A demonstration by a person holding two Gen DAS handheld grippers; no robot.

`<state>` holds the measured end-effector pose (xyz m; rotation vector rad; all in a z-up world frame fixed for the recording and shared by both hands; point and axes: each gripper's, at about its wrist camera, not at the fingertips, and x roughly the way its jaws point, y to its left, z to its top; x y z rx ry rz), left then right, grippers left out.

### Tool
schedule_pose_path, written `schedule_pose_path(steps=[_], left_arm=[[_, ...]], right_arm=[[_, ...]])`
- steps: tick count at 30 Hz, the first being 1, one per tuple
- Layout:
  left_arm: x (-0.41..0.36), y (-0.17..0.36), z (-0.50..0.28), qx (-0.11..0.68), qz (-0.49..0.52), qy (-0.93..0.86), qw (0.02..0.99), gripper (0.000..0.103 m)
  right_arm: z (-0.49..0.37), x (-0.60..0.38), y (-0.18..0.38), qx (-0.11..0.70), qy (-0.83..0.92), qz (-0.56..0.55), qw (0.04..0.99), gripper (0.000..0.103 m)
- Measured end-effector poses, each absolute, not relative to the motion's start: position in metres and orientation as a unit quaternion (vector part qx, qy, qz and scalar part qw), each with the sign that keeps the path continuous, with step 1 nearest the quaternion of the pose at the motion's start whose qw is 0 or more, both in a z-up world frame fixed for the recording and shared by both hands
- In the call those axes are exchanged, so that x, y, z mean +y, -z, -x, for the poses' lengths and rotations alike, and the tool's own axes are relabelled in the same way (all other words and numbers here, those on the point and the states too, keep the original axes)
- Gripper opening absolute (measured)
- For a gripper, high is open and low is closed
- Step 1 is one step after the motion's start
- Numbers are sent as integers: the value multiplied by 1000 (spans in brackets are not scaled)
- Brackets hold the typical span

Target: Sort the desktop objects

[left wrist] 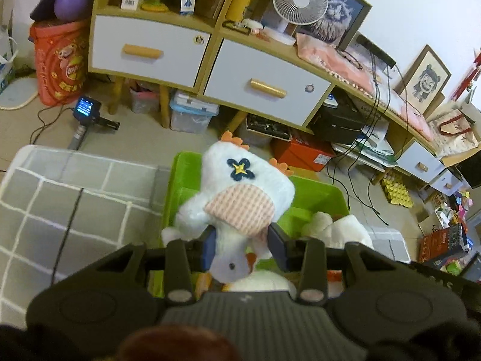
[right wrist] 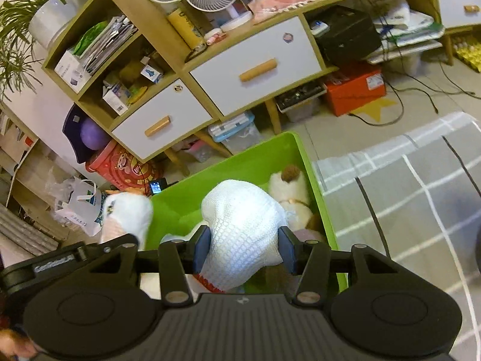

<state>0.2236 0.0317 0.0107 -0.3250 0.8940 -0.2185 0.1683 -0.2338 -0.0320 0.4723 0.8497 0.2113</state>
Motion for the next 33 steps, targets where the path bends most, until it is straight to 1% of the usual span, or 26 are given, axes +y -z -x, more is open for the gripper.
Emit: schedule_pose_path(steps=[10,20,24,25,26,33], left_arm=[[18,24,-255,433,133,97,886,37],[11,36,-262,421,132,104,891,41],[13,35,-259,419,134,105,892,46],[13,35,-258,418,134,105,893,51],[14,34,-257,417,132,104,893,55],[15,31,-251,424,128,103,891,56]], right_arm=[[-188,-225,54,387,-126,-232,883,51],[-190,-222,57,369,-139,-229,890,53],[-189,-226,55,363,-147,-239,889,55],[-188,-227,53,360,-150,-241,889,58],[-187,-227,52,359,-152,-241,889,58],[-185,-229,49,367,-149,-234,888,58]])
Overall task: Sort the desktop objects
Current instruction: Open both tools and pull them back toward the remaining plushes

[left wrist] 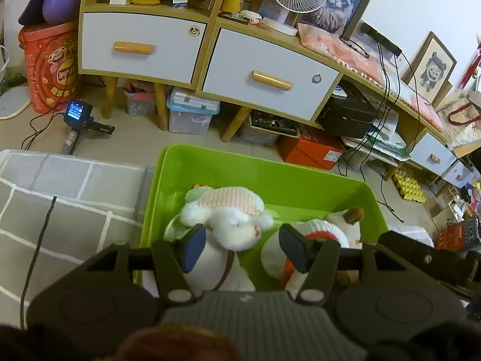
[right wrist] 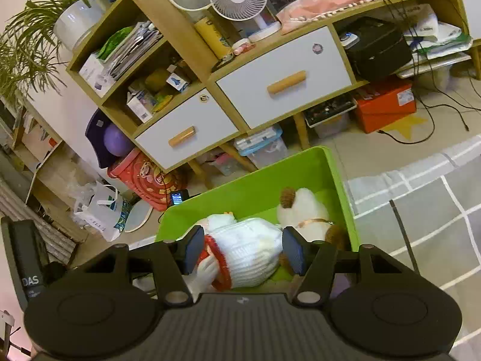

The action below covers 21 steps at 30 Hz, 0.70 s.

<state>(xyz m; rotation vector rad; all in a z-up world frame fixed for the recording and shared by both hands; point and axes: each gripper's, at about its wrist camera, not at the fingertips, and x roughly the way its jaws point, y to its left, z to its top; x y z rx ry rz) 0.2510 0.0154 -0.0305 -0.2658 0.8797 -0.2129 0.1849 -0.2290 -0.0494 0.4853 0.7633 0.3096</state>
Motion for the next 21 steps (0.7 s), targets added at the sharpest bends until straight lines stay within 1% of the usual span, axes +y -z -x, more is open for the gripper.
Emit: schedule_pose_path(steps=[4,6,7,9,11,13,17,21], left_arm=[[13,26,-246,428,123,104,889,62],[11,23,-243,429,112,100,891,67],[10,22,-241,429,105,97,892,72],[8,18,-237,429,93,93,894,78],[7,13,-233,429,91,95,894,87],[7,8,-227,428,92,98,894,91],[6,-1,-217,431,90,94,893,96],[10,-10,-204,436,92,92,890,98]], right_arm=[[-185,-230,47,376,-147,-234,884,58],[-184,-229,44,386,-145,-226,882,59],[-183,-228,42,391,-144,-222,881,59],[-181,-227,39,399,-141,-219,879,61],[-179,-227,37,407,-139,-218,876,67],[-176,-226,32,414,-139,-215,874,69],[-168,-223,21,424,-135,-208,871,74],[-156,-221,11,434,-132,-202,868,76]])
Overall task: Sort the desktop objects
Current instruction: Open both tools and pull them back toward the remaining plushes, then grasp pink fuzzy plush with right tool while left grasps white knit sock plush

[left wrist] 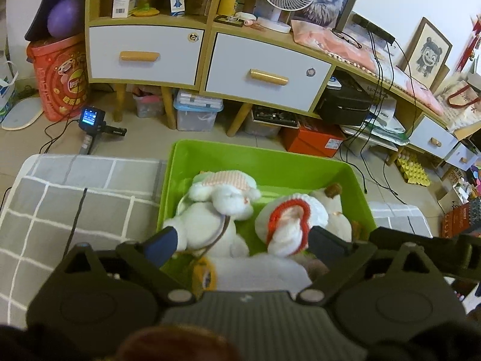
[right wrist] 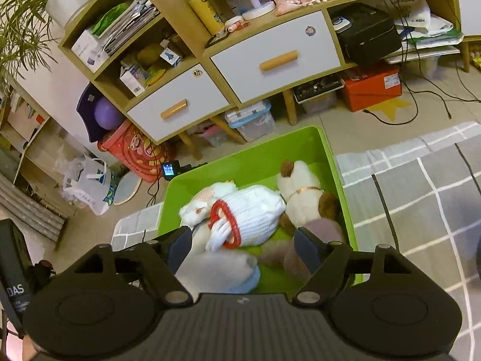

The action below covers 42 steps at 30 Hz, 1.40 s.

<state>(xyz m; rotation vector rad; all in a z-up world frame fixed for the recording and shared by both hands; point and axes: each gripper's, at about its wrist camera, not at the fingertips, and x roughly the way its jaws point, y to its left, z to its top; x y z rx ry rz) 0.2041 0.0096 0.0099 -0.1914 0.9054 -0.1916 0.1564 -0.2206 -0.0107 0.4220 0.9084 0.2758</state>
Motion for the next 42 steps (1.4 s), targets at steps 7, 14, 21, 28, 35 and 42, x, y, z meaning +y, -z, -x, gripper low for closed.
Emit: schedule_pose_path(steps=[7,14,21,28,35,42], left_arm=[[14,-24,-174,451,84,87,884,102],[20,-27,-141,478,84,85,870,102],[27,-24,-108,498,82,84,859,102],[30,-12,-78,504,48,78,859,102],[39,-2,-53,517,15,83,852,102],[48,9,-32,545,42,122,829,102]], right_arm=[[-128,-221,-2,451,-124,-195,862,81],[-97,-219,-2,472,-123,-189,852,84],[-67,-217,9,494,-124,-175,842,85],[-45,-215,26,524,-124,-141,831,86],[-22,-217,34,544,-138,-109,821,86],[-8,-221,44,561,-141,-100,810,86]])
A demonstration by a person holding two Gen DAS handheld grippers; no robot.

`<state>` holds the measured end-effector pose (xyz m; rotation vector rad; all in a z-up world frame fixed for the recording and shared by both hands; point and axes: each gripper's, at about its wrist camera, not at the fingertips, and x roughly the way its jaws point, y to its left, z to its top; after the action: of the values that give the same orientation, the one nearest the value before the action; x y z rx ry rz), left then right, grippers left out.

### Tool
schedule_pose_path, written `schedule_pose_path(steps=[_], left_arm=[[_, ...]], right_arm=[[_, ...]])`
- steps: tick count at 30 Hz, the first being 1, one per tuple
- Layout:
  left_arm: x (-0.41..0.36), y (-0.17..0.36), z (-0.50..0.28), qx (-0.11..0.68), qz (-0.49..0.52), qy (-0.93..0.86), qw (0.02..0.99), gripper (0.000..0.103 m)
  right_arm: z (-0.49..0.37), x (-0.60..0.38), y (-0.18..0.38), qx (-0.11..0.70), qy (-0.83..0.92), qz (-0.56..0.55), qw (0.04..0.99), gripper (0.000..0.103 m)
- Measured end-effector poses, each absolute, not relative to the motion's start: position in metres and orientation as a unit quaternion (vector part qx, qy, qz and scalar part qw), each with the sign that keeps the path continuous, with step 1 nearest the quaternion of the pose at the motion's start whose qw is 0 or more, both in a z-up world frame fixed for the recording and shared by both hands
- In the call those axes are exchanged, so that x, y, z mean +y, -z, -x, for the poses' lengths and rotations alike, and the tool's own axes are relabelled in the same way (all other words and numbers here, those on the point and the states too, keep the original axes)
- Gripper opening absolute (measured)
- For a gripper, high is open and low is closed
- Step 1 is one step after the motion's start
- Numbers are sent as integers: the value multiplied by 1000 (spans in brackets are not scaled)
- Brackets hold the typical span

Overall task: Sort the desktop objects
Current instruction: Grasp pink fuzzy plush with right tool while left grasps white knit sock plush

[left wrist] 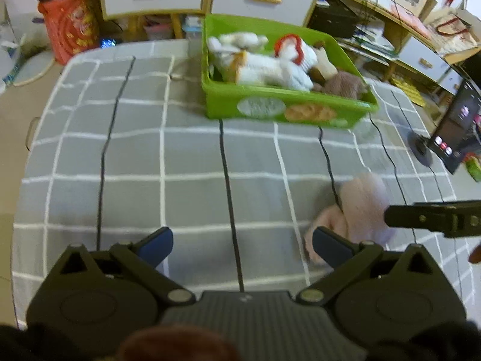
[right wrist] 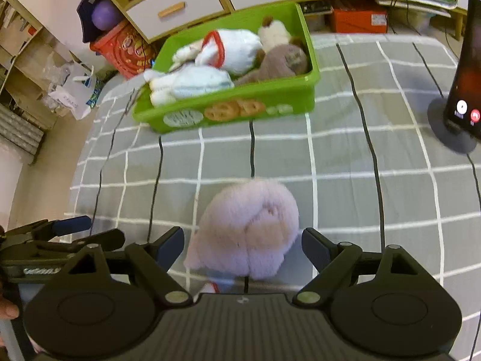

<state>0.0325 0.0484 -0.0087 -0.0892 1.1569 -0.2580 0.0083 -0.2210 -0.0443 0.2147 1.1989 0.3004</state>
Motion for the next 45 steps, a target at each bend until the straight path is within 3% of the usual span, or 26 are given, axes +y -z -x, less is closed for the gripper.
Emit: schedule_pose_path(steps=[17,31,40,45], left_arm=[[60,32,-5,602,96,223,761,102],[58,50,23,620,12,304,723,102],[54,52,24,615,19,319,721,75],[56,51,24,614,25,315,723,72]], right_arm=[[-6,-211,71,596,-150,-100,783,86],[-15,-206,84,612,-140,-136,766,86],[-19,-205,96,617,-125,-147,763,88],[-19,-206,97,614,-118,-142,768,75]])
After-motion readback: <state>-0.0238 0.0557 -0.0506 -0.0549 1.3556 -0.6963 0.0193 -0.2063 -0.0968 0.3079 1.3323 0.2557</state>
